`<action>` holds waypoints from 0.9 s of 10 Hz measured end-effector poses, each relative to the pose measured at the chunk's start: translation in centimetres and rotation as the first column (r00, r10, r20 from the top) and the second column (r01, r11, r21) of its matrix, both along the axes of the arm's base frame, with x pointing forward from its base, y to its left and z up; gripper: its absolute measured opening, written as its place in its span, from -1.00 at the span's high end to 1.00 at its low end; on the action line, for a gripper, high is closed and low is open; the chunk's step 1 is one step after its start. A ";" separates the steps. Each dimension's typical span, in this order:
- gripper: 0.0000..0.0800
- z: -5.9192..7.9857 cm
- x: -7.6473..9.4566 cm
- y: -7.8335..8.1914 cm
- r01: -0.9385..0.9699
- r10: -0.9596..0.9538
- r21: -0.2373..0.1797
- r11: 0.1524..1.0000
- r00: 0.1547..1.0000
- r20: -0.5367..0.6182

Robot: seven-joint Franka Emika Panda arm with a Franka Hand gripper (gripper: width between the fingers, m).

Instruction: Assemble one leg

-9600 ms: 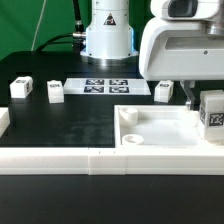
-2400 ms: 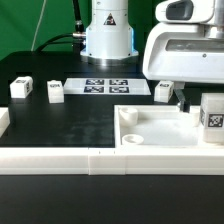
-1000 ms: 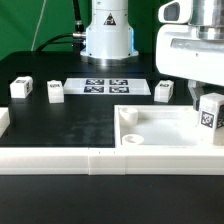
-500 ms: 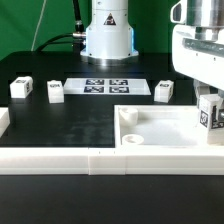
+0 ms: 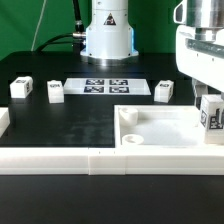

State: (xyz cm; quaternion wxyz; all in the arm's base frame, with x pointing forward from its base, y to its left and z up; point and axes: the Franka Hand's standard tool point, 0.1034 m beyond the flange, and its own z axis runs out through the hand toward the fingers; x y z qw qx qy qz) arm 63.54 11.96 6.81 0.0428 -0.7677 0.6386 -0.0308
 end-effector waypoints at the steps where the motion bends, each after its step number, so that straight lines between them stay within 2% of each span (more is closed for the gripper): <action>1: -0.55 0.0 0.0 0.0 -0.107 0.107 -0.014 0.994 0.994 0.002; 4: -0.61 0.1 0.1 0.0 -0.428 0.429 -0.051 0.902 0.903 0.001; 7: -0.62 0.2 0.4 -0.1 -0.680 0.682 -0.090 0.728 0.732 -0.012; 9: -0.62 0.2 0.4 -0.3 -0.831 0.834 -0.111 0.545 0.551 -0.031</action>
Offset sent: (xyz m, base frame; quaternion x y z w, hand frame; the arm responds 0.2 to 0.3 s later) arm 0.0035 0.0068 0.0022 0.0037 -0.0141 -0.2020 0.9793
